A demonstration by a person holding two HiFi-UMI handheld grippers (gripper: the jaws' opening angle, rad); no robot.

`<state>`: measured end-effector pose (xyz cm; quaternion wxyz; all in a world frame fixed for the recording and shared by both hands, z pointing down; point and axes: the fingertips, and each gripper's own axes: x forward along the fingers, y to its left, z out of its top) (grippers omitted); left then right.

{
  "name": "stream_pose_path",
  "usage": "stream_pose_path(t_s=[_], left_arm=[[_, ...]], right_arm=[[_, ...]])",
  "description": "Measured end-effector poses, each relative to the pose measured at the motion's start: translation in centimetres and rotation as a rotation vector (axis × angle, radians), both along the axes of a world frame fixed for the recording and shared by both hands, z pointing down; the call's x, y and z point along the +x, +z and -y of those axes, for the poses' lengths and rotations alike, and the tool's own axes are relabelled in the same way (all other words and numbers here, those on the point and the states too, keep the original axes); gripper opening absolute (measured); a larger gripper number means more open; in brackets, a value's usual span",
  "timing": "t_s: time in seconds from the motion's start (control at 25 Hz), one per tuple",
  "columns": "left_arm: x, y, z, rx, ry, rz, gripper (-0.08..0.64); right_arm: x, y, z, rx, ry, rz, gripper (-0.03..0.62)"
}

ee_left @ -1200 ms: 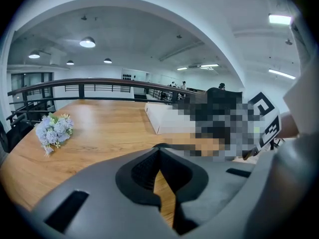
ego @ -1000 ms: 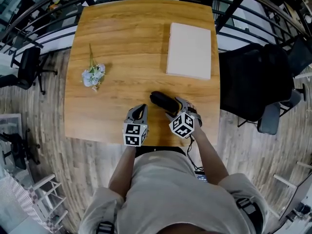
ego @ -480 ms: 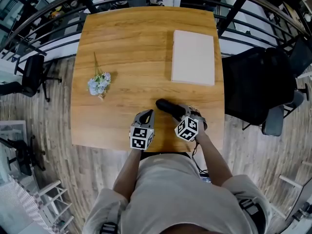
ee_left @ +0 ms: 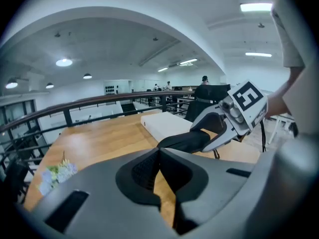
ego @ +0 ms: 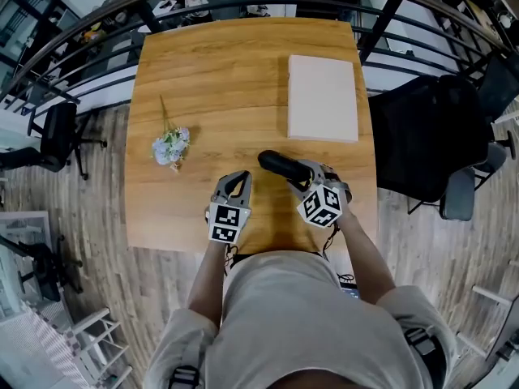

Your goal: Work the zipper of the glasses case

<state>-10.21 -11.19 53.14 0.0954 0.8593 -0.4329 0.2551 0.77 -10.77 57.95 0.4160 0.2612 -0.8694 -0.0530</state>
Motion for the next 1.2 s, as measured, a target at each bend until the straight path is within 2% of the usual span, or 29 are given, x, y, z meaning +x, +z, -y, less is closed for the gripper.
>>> stream_pose_path(t_s=[0.12, 0.32, 0.4, 0.44, 0.48, 0.52, 0.68, 0.92, 1.08, 1.2], left_arm=[[-1.0, -2.4, 1.7, 0.076, 0.079, 0.096, 0.023], [-2.0, -6.4, 3.7, 0.198, 0.145, 0.236, 0.025], [-1.4, -6.6, 3.3, 0.200, 0.239, 0.307, 0.044], [-1.0, -6.5, 3.1, 0.190, 0.301, 0.342, 0.160], [-0.6, -6.4, 2.9, 0.181, 0.365, 0.377, 0.306], [-0.2, -6.3, 2.6, 0.180, 0.420, 0.411, 0.321], [1.4, -5.3, 2.0, 0.223, 0.565, 0.512, 0.354], [3.1, -2.6, 1.4, 0.268, 0.697, 0.660, 0.365], [3.8, -1.7, 0.9, 0.275, 0.746, 0.696, 0.365], [4.2, -1.5, 1.1, 0.296, 0.743, 0.707, 0.364]], right_arm=[[-1.2, -3.2, 1.6, 0.063, -0.023, 0.038, 0.272], [-3.4, -7.6, 2.5, 0.131, -0.069, 0.090, 0.272], [-3.7, -8.4, 2.4, 0.140, -0.078, 0.098, 0.272], [-3.9, -8.7, 2.6, 0.148, -0.086, 0.098, 0.272], [-4.1, -8.9, 2.8, 0.156, -0.098, 0.098, 0.272], [-4.3, -9.2, 2.9, 0.163, -0.114, 0.097, 0.272], [-4.8, -9.5, 2.5, 0.177, -0.188, 0.079, 0.272], [-5.1, -9.0, 1.2, 0.172, -0.264, 0.045, 0.272], [-5.6, -8.8, 0.2, 0.153, -0.305, 0.052, 0.272], [-5.9, -9.0, -0.1, 0.148, -0.321, 0.063, 0.272]])
